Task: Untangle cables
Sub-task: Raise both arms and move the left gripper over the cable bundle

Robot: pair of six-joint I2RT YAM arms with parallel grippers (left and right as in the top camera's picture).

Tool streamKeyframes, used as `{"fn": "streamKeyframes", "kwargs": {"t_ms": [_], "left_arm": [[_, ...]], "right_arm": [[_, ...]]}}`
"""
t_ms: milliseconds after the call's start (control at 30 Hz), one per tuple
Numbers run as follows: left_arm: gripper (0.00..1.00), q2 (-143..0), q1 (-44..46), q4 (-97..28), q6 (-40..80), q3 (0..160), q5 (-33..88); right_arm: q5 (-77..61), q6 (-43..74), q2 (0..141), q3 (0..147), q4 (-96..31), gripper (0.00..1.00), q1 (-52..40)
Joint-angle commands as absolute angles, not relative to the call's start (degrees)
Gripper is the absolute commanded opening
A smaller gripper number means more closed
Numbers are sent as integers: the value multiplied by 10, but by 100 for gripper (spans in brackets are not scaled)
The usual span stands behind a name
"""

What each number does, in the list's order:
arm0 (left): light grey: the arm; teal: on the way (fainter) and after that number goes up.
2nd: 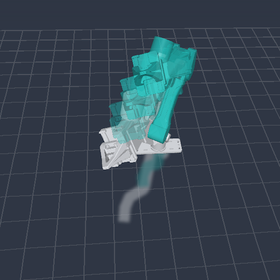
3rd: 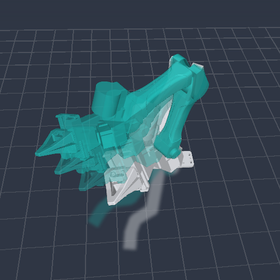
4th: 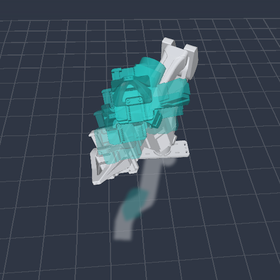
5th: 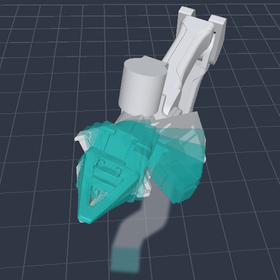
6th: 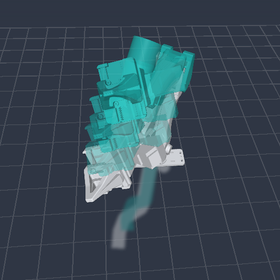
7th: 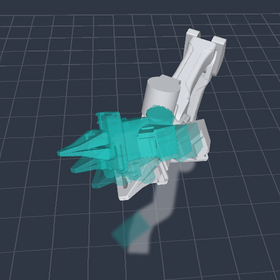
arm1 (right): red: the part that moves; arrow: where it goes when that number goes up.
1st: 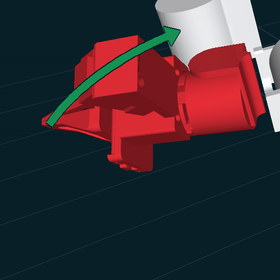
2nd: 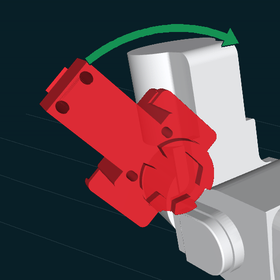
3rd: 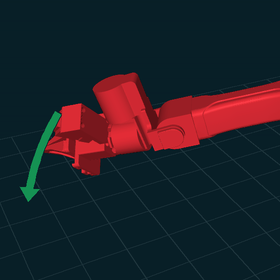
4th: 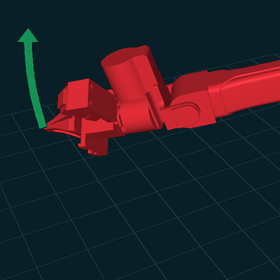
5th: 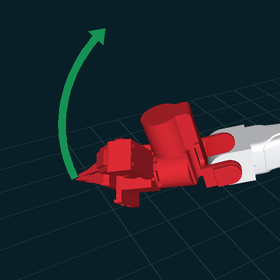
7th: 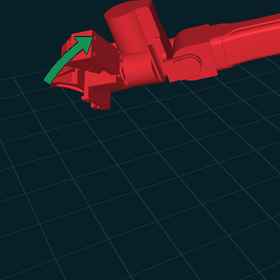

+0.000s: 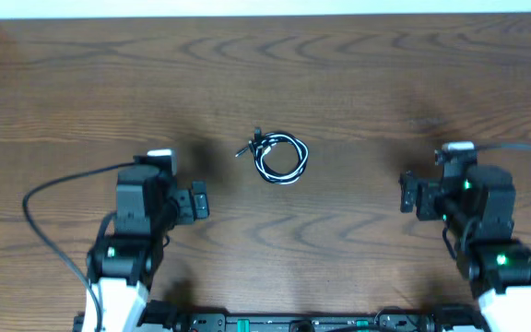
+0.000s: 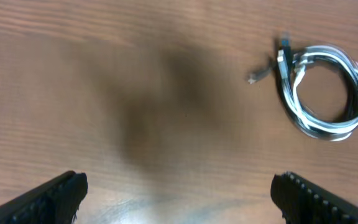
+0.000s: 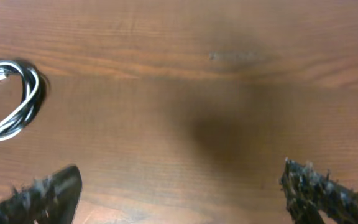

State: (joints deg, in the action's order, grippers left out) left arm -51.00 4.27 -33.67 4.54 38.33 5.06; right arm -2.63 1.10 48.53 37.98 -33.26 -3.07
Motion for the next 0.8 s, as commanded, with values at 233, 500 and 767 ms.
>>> {"fn": "streamKeyframes", "kwargs": {"t_ms": [233, 500, 767], "left_arm": [[100, -640, 41, -578, 50, 545, 106], [100, -640, 41, -534, 51, 545, 82], [100, -640, 41, -358, 53, 545, 219]], "right_arm": [[-36, -7, 630, 600, -513, 99, -24], [-49, -9, 632, 606, -498, 99, -23], [-97, -6, 633, 606, -500, 99, -23]]}}
